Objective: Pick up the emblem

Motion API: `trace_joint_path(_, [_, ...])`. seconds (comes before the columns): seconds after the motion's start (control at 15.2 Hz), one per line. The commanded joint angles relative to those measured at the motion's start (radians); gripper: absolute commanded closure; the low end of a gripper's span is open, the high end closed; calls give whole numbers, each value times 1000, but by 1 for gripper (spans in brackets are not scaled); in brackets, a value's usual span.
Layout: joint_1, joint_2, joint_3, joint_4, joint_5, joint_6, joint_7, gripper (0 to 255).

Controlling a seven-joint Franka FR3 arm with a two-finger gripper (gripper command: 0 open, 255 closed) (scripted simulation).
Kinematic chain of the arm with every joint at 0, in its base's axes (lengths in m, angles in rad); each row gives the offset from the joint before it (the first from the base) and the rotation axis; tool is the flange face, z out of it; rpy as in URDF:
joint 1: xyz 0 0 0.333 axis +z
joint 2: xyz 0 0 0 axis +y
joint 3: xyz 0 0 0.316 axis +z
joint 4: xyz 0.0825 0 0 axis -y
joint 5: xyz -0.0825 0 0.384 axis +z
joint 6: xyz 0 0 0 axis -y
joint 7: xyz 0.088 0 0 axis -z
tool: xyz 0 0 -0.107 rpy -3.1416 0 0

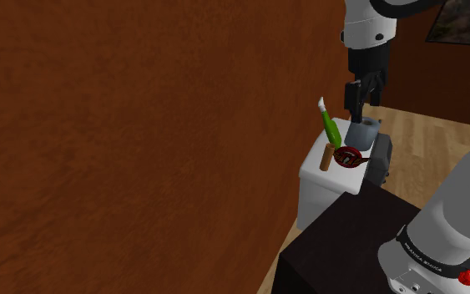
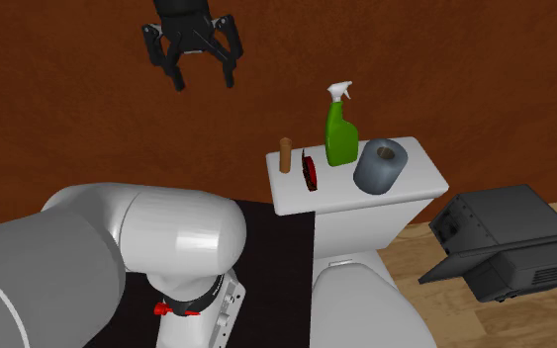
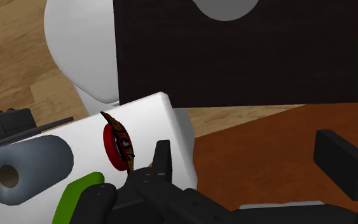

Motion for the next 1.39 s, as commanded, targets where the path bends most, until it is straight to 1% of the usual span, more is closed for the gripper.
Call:
trace_joint_path(0.0, [0,0,0,0,0,0,0,0])
trace_joint_path(0.33, [-25,-32,-107,-141,-76,160,-122,0])
trace_joint_path(0.66, [-60,-6,-227,-245,-159,341,-241,0])
trace_joint_path(0.99, [-95,91,-356,-305,-234,548,-362,0])
trace_joint_path(1.32, [-103,259,-494,-314,-276,772,-491,0])
